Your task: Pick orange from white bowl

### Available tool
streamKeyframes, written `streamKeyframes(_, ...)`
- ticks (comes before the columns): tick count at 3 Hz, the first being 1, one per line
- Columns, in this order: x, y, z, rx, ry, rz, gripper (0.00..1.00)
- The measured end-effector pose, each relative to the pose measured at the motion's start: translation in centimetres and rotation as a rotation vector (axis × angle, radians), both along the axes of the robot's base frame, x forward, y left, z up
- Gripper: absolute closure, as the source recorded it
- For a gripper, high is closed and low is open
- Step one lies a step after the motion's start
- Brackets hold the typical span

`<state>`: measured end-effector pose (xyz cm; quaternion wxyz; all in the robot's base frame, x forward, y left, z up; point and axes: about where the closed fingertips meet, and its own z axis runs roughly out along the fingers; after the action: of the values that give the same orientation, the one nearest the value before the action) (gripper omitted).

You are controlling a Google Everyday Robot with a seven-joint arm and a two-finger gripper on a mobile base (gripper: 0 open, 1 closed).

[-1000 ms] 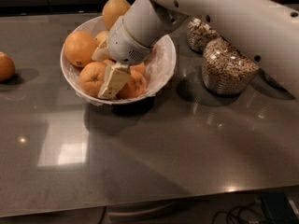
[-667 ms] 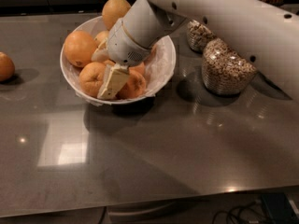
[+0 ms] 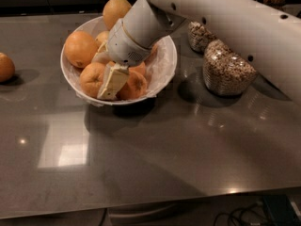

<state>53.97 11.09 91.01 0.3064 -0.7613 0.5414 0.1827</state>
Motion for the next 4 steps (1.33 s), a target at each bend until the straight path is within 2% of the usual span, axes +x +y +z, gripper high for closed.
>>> streamKeyframes(1,0.00,0.00,0.00,0.000,0.000,0.000,0.83)
streamKeyframes(2,-0.01,0.01,0.00,0.000,0.000,0.000,1.00)
streamKeyframes(4,-0.15,0.02,0.79,0.016,-0.016,-0.004,1.00)
